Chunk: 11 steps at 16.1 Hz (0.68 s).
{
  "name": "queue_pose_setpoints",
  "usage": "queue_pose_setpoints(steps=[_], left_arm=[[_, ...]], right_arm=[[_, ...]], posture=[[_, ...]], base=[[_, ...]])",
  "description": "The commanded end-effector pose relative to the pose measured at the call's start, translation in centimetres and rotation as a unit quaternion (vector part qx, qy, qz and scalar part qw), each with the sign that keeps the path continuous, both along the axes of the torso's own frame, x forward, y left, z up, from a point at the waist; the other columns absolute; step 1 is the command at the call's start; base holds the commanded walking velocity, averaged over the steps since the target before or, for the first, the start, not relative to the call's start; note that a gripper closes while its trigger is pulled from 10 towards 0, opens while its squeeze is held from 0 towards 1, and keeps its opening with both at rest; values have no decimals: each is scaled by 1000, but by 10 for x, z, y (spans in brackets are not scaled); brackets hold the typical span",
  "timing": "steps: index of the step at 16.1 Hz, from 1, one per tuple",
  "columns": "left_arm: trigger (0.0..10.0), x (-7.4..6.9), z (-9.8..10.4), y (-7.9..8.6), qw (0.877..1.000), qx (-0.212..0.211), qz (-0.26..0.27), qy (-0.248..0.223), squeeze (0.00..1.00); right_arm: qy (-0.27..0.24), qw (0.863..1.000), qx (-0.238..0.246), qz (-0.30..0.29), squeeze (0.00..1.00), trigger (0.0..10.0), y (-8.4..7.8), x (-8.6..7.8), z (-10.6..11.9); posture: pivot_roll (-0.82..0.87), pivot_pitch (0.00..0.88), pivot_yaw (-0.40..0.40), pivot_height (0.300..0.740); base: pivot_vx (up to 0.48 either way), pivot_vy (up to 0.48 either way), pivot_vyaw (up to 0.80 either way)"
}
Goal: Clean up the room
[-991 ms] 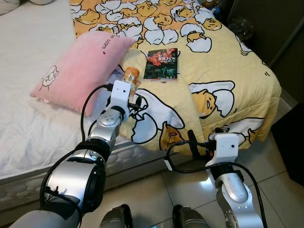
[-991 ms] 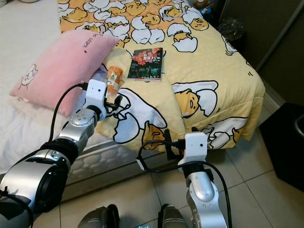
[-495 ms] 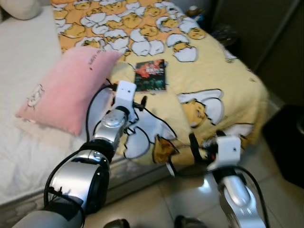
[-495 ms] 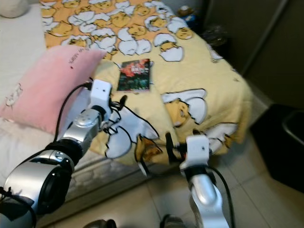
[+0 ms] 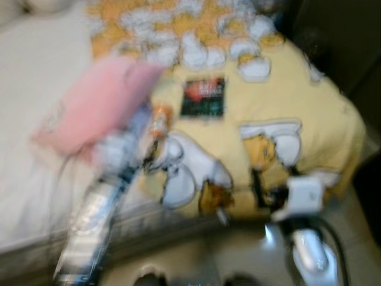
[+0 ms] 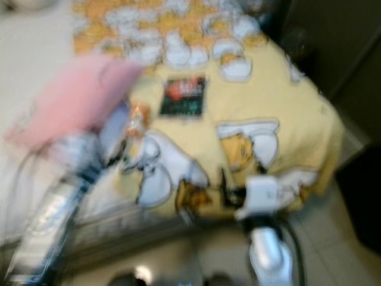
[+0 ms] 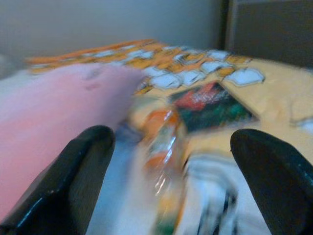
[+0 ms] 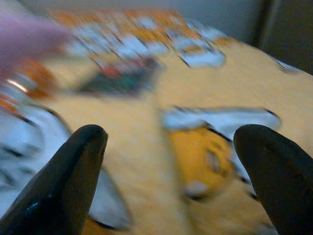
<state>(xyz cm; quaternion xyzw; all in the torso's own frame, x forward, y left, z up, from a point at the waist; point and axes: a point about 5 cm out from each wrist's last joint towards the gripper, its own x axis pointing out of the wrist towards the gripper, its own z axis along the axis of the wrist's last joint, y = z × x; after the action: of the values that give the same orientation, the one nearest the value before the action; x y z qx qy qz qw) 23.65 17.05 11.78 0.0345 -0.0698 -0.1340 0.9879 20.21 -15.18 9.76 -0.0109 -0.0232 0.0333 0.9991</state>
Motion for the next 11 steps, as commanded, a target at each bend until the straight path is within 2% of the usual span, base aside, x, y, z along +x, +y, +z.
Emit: queue_pose_setpoints(steps=[1,3,4,6,7,10,11], left_arm=[[10000,-11,21,-18,999,-13,-40,-32,0],[10000,-31,23,-15,999,2,-30,-21,0],[10000,-33,20,-17,999,16,-34,-16,0],[10000,-30,19,-22,999,24,-39,-8,0],[10000,-29,22,-26,999,16,-49,-2,0],[10000,-19,22,-29,998,9,-54,5,0],[10000,-12,19,-26,999,-2,-38,12,0]], right_arm=[[-2,1000,3,-1,0,10000,0,-5,1],[-7,1000,6,0,0,10000,3,-6,3],[-11,1000,7,-1,0,10000,4,-4,4],[-22,1000,6,-6,0,10000,4,-1,7],[-27,1000,5,-8,0,10000,3,1,10],[-28,1000,3,-10,0,10000,3,6,10],[-26,1000,3,-9,0,10000,4,9,9]], posture=[[-153,99,83,740],[-151,91,83,740],[-150,88,83,740],[-155,78,82,740],[-158,75,82,740],[-162,72,83,740],[-166,71,81,740]], base=[[0,0,0],[0,0,0],[0,0,0],[0,0,0],[0,0,0],[450,0,0],[450,0,0]])
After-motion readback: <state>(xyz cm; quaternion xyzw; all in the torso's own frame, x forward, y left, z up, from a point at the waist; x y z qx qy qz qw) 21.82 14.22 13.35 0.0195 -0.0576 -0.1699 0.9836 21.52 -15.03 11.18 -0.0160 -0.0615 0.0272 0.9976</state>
